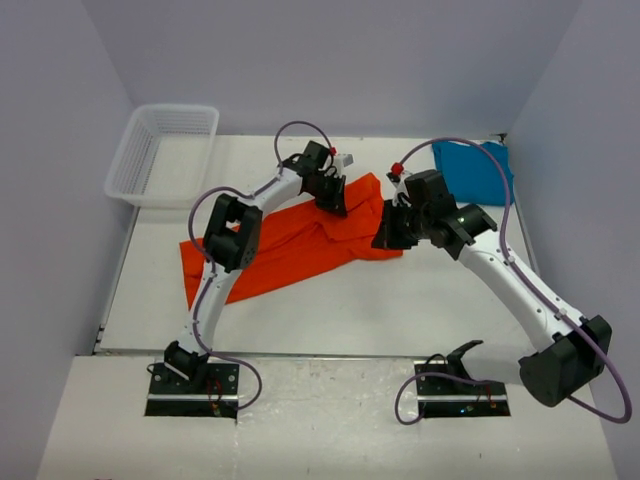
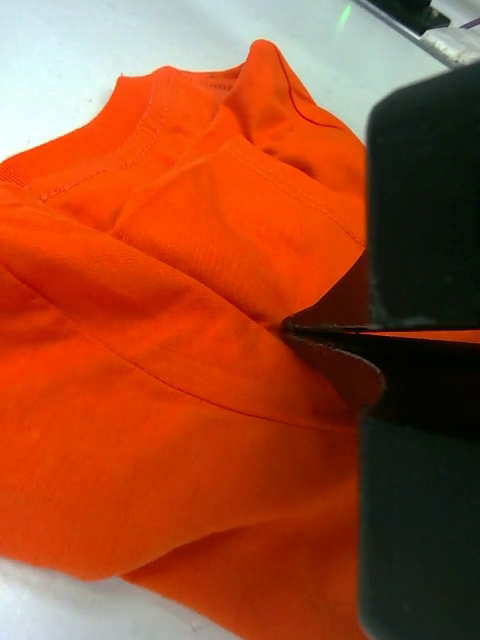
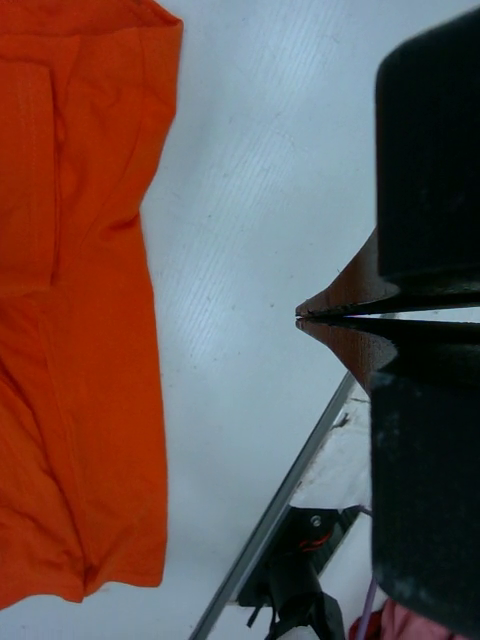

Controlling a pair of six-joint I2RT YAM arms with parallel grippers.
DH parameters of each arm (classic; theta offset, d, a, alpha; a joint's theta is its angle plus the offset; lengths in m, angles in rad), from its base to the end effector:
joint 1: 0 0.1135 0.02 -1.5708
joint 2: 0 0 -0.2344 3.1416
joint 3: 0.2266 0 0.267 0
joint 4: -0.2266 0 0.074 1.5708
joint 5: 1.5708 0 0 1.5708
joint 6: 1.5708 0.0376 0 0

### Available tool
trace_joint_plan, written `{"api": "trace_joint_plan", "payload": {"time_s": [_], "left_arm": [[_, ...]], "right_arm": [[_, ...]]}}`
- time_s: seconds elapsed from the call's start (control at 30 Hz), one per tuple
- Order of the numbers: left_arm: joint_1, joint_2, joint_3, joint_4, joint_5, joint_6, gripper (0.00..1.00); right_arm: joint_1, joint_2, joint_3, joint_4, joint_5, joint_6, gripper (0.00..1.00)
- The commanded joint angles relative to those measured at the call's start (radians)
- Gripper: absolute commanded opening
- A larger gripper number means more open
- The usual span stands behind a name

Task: Fold and stack the t-shirts
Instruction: Rotate the tshirt 90 degrees

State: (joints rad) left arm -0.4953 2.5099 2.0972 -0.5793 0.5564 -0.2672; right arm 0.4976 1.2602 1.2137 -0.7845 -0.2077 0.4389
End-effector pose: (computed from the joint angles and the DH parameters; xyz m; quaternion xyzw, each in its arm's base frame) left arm 0.4564 -0.2691 0.1138 0.1827 0.9067 -0.3464 0.1568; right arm 0.2474 0.1432 0.3027 -0.0647 0.9258 0.2485 0.2772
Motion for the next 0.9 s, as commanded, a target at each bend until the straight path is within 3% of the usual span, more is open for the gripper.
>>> {"api": "trace_joint_plan", "payload": {"time_s": [0.0,0.17,0.27,0.37,0.53,0.63,0.77,0.87], "left_arm": [[0.001,0.043,0.041,-0.088,-0.142,0.052,0.00],[0.029,0.060,0.064,-0.102,-0.217,0.059,0.00],[0.057,0.033,0.044,-0.080,-0.250,0.052,0.00],[0.098,0.007,0.038,-0.073,-0.295,0.056,0.00],[0.178,-0.039,0.035,-0.065,-0.323,0.056,0.00],[0.216,-0.057,0.035,-0.060,-0.351,0.062,0.00],[0.244,-0.062,0.078,-0.085,-0.381,0.088,0.00],[0.256,-0.060,0.093,-0.093,-0.382,0.092,0.00]], "right_arm": [[0.009,-0.004,-0.058,0.071,-0.094,0.023,0.00],[0.067,0.047,-0.143,0.216,-0.208,0.046,0.00],[0.113,0.117,-0.149,0.260,-0.199,0.052,0.00],[0.185,0.221,-0.108,0.291,-0.066,0.058,0.00],[0.326,0.419,0.044,0.249,0.389,0.121,0.00],[0.364,0.502,0.067,0.313,0.481,0.167,0.00],[0.401,0.551,0.050,0.493,0.443,0.184,0.00],[0.426,0.544,-0.020,0.735,0.336,0.216,0.00]]}}
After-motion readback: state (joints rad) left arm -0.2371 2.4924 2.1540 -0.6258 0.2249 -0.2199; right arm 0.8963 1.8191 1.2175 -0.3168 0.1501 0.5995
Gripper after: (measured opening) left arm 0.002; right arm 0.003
